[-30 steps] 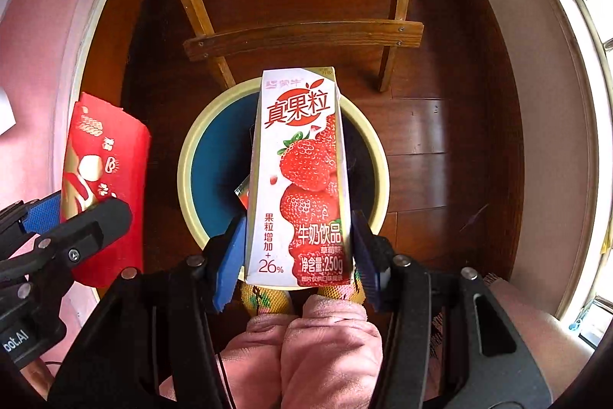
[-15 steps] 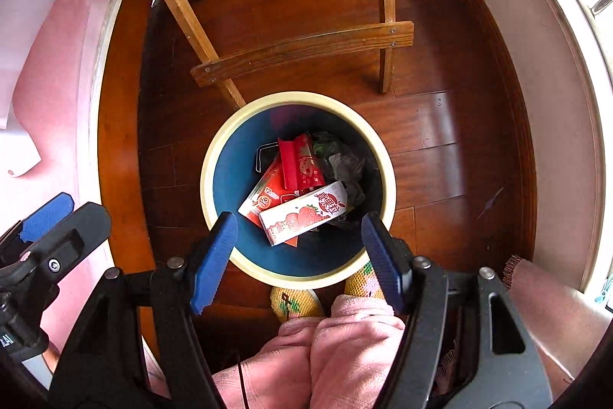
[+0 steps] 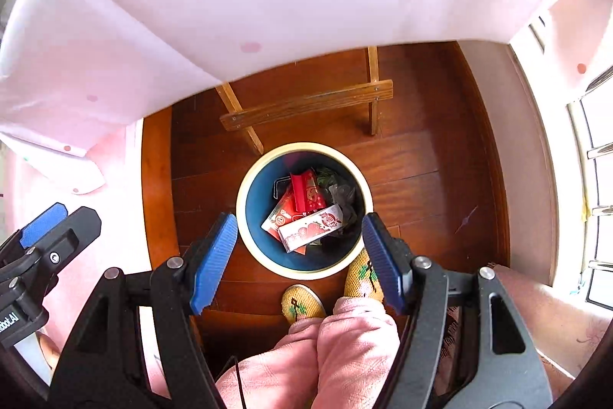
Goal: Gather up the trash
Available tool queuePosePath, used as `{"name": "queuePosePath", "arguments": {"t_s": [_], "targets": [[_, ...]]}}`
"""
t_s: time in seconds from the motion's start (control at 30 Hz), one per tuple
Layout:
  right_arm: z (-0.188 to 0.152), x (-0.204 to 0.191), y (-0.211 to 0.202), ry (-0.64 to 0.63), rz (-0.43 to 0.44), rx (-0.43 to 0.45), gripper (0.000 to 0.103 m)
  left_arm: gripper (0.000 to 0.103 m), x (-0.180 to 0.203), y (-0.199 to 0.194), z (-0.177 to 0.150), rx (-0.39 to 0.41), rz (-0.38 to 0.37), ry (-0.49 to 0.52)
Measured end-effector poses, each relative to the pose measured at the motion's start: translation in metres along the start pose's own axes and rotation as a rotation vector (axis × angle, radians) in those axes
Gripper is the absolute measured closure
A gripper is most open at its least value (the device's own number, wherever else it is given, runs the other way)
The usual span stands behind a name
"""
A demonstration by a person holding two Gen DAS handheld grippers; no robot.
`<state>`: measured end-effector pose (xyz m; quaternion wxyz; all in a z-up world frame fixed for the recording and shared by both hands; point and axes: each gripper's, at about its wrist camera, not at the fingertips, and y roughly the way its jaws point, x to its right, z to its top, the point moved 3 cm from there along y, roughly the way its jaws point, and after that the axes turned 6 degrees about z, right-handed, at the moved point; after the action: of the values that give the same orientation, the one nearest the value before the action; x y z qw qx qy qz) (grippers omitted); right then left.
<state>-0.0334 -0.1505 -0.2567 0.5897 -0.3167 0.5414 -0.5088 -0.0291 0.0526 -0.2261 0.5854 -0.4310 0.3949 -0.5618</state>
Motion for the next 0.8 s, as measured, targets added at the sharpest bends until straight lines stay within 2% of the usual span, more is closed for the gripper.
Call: {"name": "queuePosePath", "arguments": {"t_s": [0.43, 0.8], "targets": [[0.04, -0.042, -0.138, -0.09, 0.018, 0.146, 0.038, 0.008, 0.013, -0.14, 0.052, 0.124, 0.015, 0.031], [0.075, -0.089, -0.24, -0.177, 0.03, 0.243, 0.037, 0.008, 0.017, -0.234, 0.099, 0.246, 0.022, 0.043]]}}
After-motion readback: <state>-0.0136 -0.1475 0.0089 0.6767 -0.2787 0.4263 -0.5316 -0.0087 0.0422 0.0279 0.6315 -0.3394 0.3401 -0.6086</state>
